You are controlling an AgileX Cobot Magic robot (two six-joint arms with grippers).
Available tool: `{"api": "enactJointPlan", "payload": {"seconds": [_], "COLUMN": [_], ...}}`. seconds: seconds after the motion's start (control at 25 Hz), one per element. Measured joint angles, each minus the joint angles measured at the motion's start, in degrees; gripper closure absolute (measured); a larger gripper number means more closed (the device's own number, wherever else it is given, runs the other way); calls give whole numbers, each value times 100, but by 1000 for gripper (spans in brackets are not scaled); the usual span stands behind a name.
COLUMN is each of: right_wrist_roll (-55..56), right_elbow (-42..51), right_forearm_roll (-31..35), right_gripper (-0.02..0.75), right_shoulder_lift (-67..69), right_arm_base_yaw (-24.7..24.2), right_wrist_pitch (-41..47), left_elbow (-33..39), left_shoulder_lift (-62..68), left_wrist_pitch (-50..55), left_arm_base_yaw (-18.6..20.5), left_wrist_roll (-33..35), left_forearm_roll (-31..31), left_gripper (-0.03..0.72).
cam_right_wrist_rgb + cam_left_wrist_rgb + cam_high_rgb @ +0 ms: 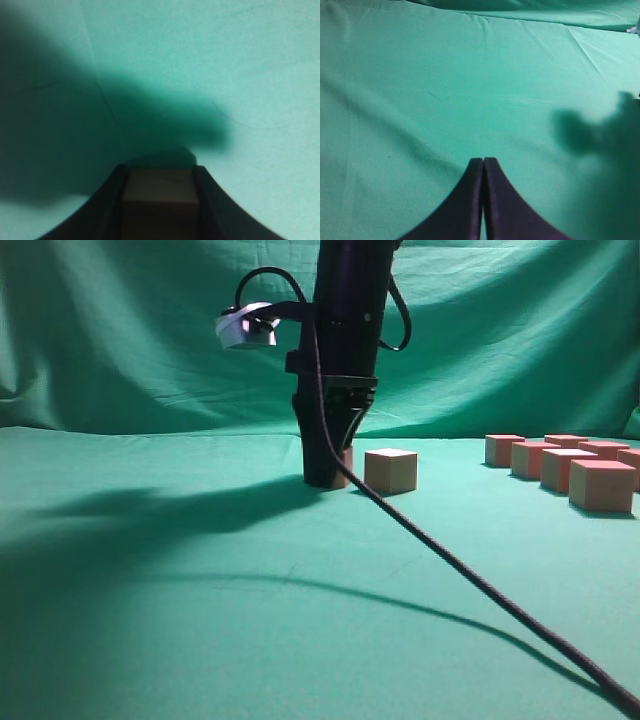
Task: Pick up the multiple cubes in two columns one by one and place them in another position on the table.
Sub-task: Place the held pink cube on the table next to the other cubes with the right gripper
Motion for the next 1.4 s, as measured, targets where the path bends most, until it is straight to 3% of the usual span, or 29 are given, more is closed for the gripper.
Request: {"api": "enactJointPlan", "payload": {"seconds": [0.6, 0.84, 0.92, 1.0, 1.04, 1.2, 1.24, 1.32, 1.4], "right_wrist_roll": [30, 432, 557, 713, 807, 1267, 1416, 1758, 2457], "right_elbow": [0, 0, 0, 0, 0, 0, 0, 0, 0], "right_forearm_roll": [-98, -111, -111, -111, -111, -120, -120, -120, -192], "right_gripper": [476, 131, 78, 96, 52, 65, 118, 120, 186], "right_shoulder_lift": [0, 0, -11, -75, -149, -625, -751, -1051, -1323], "right_arm_base_yaw": [0, -9, -22, -22, -22, -22, -22, -22, -22], "right_wrist_pitch": [12, -6, -6, 15, 29, 155, 192, 232, 256], "left_elbow": [0, 0, 0, 0, 0, 0, 0, 0, 0], "left_shoulder_lift": [0, 0, 0, 0, 0, 0, 0, 0, 0], "left_wrist_pitch": [0, 0, 0, 0, 0, 0, 0, 0, 0], "left_arm_base_yaw": [0, 0, 0, 0, 0, 0, 0, 0, 0], "left_wrist_roll": [0, 0, 0, 0, 0, 0, 0, 0, 0], "left_forearm_roll": [0, 0, 0, 0, 0, 0, 0, 0, 0], "left_gripper": [688, 688, 688, 688, 688, 688, 688, 688, 688]}}
